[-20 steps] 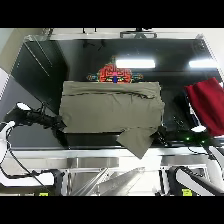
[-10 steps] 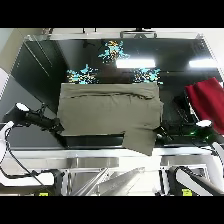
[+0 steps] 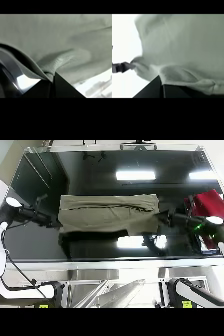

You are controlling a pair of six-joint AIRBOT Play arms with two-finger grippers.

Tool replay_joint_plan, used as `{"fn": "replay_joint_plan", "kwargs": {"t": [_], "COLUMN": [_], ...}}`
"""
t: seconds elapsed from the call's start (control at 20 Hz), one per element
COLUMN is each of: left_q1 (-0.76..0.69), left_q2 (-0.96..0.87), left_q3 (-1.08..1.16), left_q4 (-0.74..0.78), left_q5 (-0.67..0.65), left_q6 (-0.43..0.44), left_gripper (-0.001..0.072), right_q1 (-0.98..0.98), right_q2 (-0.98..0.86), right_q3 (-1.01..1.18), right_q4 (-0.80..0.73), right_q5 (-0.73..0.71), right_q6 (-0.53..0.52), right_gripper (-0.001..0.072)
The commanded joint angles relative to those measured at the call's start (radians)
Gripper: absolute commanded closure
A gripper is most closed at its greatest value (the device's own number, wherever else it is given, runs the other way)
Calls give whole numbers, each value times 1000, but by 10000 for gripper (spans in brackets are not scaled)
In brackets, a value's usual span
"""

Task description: Fold the shirts.

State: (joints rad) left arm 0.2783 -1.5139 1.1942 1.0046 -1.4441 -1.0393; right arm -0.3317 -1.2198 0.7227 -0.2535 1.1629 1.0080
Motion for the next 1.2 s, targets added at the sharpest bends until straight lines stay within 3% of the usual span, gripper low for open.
{"fn": "replay_joint_plan", "kwargs": {"t": [0.0,0.35,0.6,0.65,0.7,0.75,0.8,0.85,0.9,0.95,1.0,1.05,1.15], "left_q1": [-17,-50,-61,-61,-61,-61,-60,-58,-50,-46,-34,-23,8], "left_q2": [-42,-342,-538,-560,-579,-594,-602,-602,-601,-601,-598,-582,-518], "left_q3": [154,409,593,617,643,672,704,733,780,834,888,919,892], "left_q4": [-13,-10,-3,-3,-3,-3,-2,-1,-2,0,10,44,101], "left_q5": [53,71,38,16,-12,-47,-81,-105,-134,-167,-195,-203,-154], "left_q6": [-24,-34,-37,-42,-55,-63,-72,-79,-92,-99,-116,-136,-180], "left_gripper": [678,677,673,598,457,457,457,457,457,457,457,457,457], "right_q1": [60,117,117,117,116,115,111,103,93,77,56,38,0], "right_q2": [-146,-555,-644,-644,-644,-644,-644,-640,-632,-623,-612,-603,-601], "right_q3": [189,497,509,511,519,533,555,585,618,658,703,742,785], "right_q4": [76,123,64,38,2,-38,-80,-111,-137,-170,-220,-287,-396], "right_q5": [-105,-161,-166,-168,-169,-172,-171,-159,-143,-125,-107,-106,-70], "right_q6": [-45,-201,-362,-383,-388,-388,-387,-380,-357,-332,-293,-230,-80], "right_gripper": [689,689,688,687,681,630,472,409,409,361,124,7,7]}}
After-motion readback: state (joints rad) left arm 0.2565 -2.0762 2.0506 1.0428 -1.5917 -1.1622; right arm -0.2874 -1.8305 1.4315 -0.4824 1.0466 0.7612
